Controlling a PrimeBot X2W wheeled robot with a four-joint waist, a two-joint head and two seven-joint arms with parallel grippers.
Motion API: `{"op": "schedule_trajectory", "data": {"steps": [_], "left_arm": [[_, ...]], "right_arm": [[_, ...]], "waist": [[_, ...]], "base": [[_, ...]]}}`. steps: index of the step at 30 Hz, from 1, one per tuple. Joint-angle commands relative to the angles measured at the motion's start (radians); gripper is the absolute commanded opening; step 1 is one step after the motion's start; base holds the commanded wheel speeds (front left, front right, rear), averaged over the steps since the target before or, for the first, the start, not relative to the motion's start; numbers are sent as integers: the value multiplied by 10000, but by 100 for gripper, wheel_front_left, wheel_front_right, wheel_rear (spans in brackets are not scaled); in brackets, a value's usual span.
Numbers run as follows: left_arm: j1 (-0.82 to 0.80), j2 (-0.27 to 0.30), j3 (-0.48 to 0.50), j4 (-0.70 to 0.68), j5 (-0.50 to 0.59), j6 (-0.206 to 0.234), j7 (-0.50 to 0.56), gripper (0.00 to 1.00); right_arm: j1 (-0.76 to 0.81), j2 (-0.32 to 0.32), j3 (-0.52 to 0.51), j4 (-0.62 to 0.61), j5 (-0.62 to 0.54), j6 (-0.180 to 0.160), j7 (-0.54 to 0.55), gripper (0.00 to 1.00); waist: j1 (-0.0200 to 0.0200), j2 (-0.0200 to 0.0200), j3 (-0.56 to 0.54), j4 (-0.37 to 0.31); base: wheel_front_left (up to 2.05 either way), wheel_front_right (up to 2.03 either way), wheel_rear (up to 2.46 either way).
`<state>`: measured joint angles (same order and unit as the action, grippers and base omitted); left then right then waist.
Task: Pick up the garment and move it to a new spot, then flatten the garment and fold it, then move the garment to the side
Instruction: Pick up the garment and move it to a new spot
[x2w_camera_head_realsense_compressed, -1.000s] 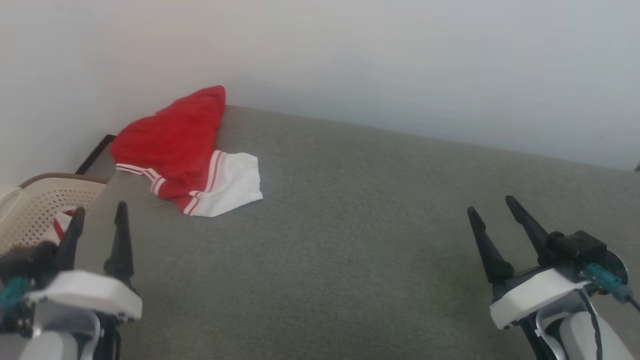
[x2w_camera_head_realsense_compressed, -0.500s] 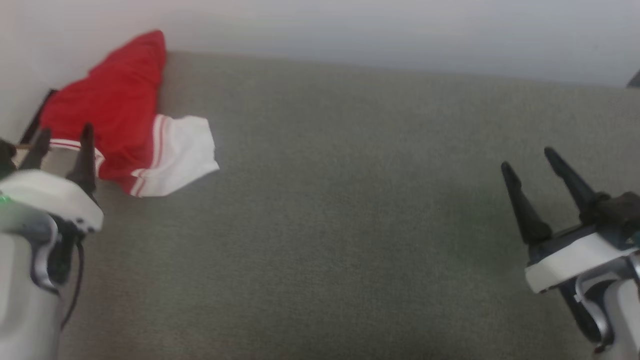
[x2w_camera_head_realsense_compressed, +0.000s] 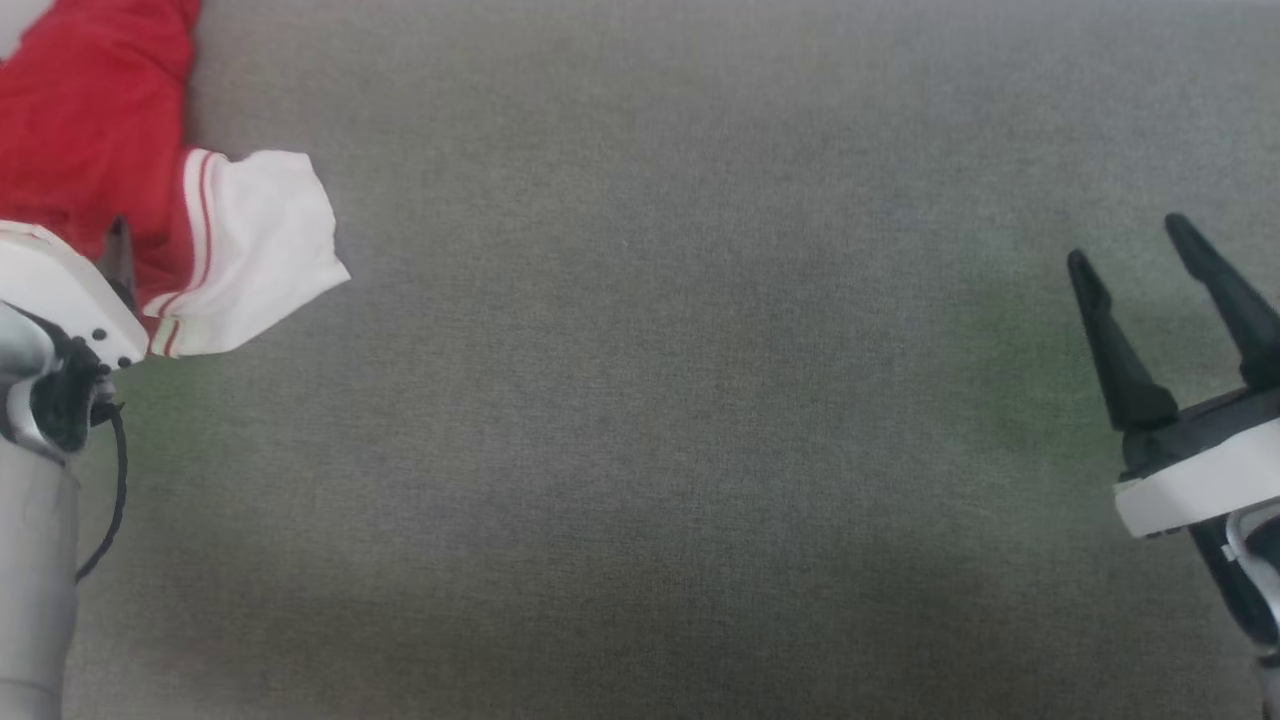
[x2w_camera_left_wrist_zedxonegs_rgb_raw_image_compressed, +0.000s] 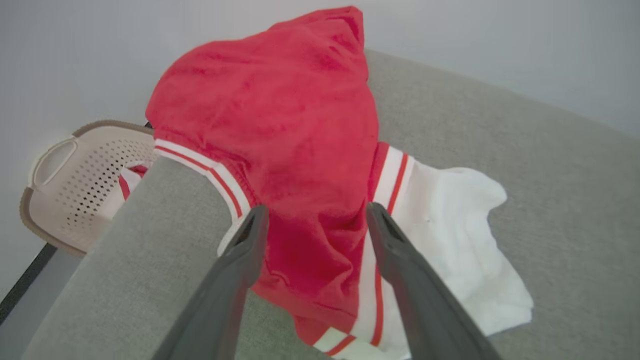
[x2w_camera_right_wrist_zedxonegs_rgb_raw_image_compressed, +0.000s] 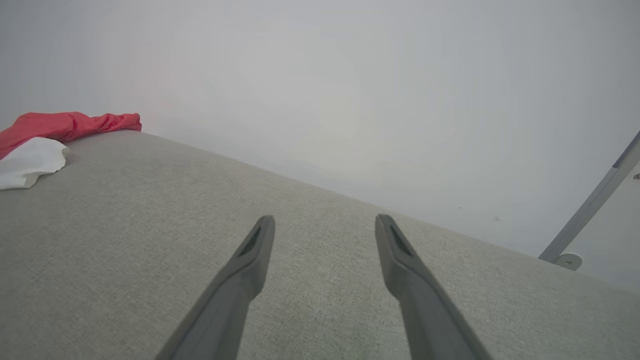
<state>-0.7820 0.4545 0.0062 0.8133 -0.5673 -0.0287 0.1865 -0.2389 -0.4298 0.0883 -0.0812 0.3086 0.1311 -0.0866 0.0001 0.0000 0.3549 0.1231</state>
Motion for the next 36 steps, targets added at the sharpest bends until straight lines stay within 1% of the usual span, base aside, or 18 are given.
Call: {"op": "schedule_trajectory", "data": {"steps": [1, 7, 10, 12, 16, 17, 18, 19, 20, 21, 24, 29, 36], "left_arm": [[-422, -17, -67, 453, -89, 97, 313, 100], [-1351, -122, -329, 2078, -149, 402, 1758, 100], [-1615, -211, -421, 2658, -176, 484, 2168, 100], [-1739, -247, -529, 2948, -93, 411, 2281, 100], [-1819, -403, -705, 3623, -46, 521, 2657, 100], [-1868, -444, -658, 3754, -118, 546, 2671, 79], [-1908, -480, -620, 3795, -181, 484, 2535, 34], [-1961, -491, -564, 3814, -227, 474, 2336, 0], [-2016, -435, -609, 3788, -126, 488, 2069, 0], [-2016, -435, -609, 3788, -126, 488, 2069, 0], [-2278, -59, -626, 3686, 34, 473, 1197, 0], [-2630, 275, -771, 3541, 187, 128, 321, 0], [-3270, 861, -1172, 3020, 682, -130, -736, 0]], "right_arm": [[-179, -71, -83, -175, 45, -7, 103, 100], [-324, -286, -208, -550, 56, -7, 412, 100], [-322, -322, -216, -675, 51, -7, 481, 100], [-334, -339, -202, -735, 13, -7, 535, 100], [-369, -374, -228, -848, 41, -7, 617, 100], [-378, -372, -226, -853, 49, -7, 650, 100], [-385, -374, -231, -857, 49, -7, 661, 100], [-413, -368, -240, -853, 49, -7, 669, 100], [-443, -358, -240, -843, 44, -7, 682, 100], [-443, -358, -240, -843, 44, -7, 682, 100], [-484, -289, -265, -753, 19, -7, 633, 100], [-387, -128, -346, -479, 45, -7, 484, 100], [-215, 188, -269, -29, 4, -7, 206, 100]], "waist": [[-1, 0, 272, -68], [-1, 0, 631, -103], [-1, 0, 746, -117], [-1, 0, 806, -127], [-1, 0, 907, -129], [-1, 0, 925, -128], [-1, 0, 937, -123], [-1, 0, 943, -114], [-1, 0, 941, -108], [-1, 0, 941, -108], [-1, 0, 842, -83], [-1, 0, 468, 23], [-1, 0, -243, 204]], "base": [[0, 0, 0], [0, 0, 0], [0, 0, 0], [0, 0, 0], [0, 0, 0], [0, 0, 0], [0, 0, 0], [0, 0, 0], [0, 0, 0], [0, 0, 0], [0, 0, 0], [0, 0, 0], [0, 0, 0]]}}
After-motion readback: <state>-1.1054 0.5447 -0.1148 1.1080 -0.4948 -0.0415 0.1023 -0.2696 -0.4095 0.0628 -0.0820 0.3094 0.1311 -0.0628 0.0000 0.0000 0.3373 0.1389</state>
